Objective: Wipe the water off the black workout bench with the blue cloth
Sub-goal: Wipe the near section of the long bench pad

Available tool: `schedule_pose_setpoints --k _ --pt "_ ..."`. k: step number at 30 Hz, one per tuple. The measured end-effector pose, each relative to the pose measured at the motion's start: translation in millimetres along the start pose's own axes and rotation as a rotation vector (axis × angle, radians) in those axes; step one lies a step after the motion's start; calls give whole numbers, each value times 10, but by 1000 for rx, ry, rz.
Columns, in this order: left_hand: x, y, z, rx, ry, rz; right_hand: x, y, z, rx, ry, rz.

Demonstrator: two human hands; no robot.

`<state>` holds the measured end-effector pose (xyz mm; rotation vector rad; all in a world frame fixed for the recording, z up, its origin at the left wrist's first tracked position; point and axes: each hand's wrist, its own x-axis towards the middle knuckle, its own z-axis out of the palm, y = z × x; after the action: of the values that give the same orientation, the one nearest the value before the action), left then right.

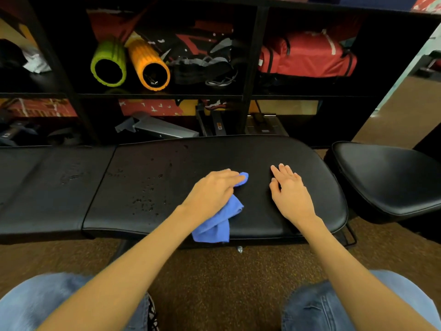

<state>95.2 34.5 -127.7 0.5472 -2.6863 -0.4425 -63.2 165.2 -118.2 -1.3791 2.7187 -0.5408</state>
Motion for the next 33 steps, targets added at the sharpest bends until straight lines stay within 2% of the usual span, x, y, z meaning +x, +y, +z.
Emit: schedule_pose_setpoints --k 6,11,13,17,19,21,25,29,31,33 --pt "420 -480 -22 117 70 -146 23 34 23 -29 0 -21" --pt "709 -371 132 108 134 -311 26 15 21 -8 4 -9" --pt "687 -240 173 68 140 -282 24 15 10 0 6 -4" --pt "351 37 148 -55 76 -73 26 8 25 17 10 4" --pt "163 37 69 -64 35 15 34 6 35 14 14 1" --pt "96 -82 -12 -55 16 24 38 5 27 7 13 0" --pt "268 -380 -46 -28 76 3 27 -16 16 -5 15 -16" --pt "677 -628 30 43 105 -185 24 -21 7 8 16 -11" --pt "829 -548 50 115 80 -270 27 -17 -3 12 14 -14" --pt "886 -352 72 147 48 -273 28 -6 -6 8 16 -17"
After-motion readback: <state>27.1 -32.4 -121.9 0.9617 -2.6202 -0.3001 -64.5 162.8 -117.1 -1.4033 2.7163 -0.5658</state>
